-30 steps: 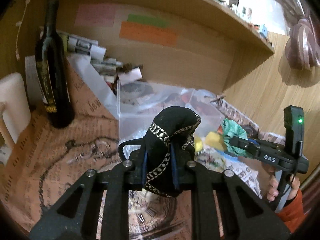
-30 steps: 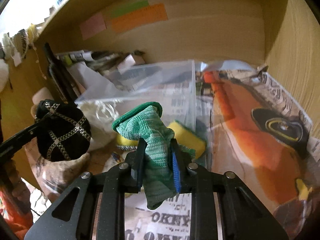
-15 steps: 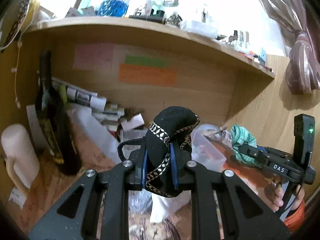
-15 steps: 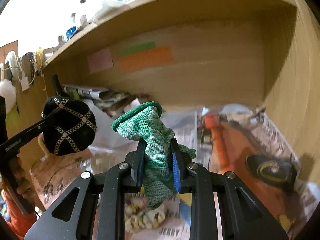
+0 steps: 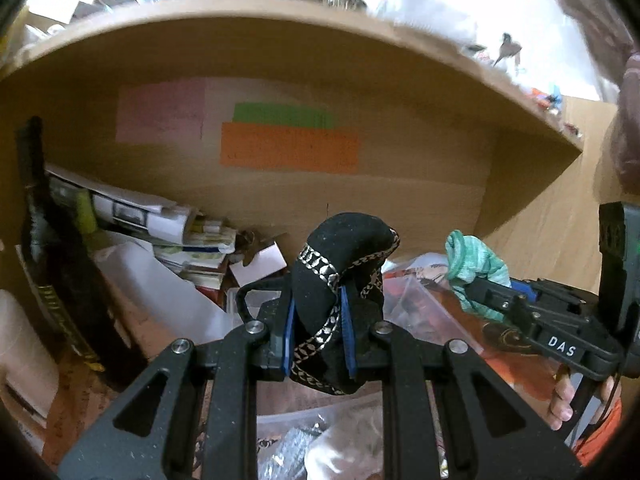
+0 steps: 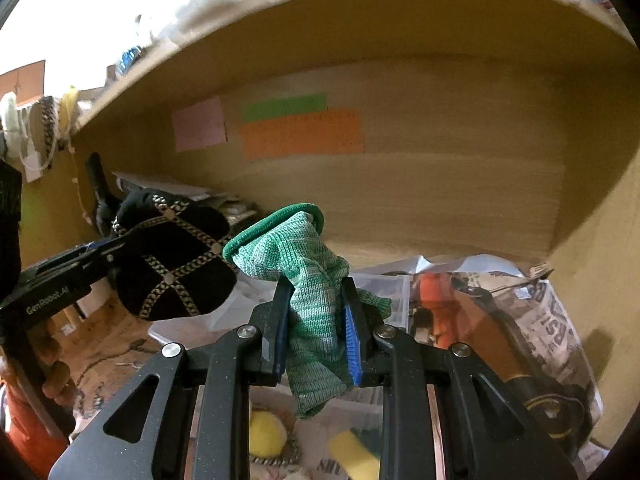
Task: Organize soft objects
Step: 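Lift both items into the clear plastic box and open both tools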
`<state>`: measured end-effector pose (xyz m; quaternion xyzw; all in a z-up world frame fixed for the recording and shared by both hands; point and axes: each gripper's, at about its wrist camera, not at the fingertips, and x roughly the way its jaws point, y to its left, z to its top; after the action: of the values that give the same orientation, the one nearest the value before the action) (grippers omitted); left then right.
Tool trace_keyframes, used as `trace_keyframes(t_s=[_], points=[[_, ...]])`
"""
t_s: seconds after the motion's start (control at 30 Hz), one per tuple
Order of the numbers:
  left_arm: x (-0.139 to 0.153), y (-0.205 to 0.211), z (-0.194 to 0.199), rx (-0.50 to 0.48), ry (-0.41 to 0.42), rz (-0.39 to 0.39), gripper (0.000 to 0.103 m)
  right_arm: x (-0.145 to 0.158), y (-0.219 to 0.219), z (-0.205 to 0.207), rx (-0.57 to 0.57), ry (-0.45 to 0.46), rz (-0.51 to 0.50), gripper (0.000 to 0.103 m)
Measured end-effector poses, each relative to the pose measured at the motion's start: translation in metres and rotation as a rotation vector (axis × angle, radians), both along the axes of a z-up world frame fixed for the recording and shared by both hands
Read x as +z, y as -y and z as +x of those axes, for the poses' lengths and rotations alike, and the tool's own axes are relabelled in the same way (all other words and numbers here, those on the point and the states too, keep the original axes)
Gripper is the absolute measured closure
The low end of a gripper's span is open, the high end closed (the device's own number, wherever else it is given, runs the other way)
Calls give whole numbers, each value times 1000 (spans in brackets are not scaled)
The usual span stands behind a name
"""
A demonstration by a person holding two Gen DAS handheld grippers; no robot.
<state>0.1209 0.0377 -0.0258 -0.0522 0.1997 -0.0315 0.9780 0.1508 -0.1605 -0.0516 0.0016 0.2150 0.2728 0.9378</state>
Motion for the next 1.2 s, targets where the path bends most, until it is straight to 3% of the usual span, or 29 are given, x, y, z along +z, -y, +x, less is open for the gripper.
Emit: trace_keyframes(t_s=[0.3,0.47,0.77,0.87,1.03,1.2], points=[[-32,1,48,-33,-165,1,84,-31,-26,39,1,-101,-96,82],[-55,-2,73,-54,-270,-44,84,-48,-33,53,3,-160,-128,82],[-78,-4,93,-67,-378,-78,83,-61,-43,57,11,-185,-186,79],[-79,-6,94,-59,-387,-78,73,-61,-44,56,27,-184,-196,72],[-72,-7,84,-46,-351,-69,48,-56,-46,50,35,-155,-199,61],[-56,-7,69,-39,-292,-46,40,-46,-42,42,42,-130,-169,52]])
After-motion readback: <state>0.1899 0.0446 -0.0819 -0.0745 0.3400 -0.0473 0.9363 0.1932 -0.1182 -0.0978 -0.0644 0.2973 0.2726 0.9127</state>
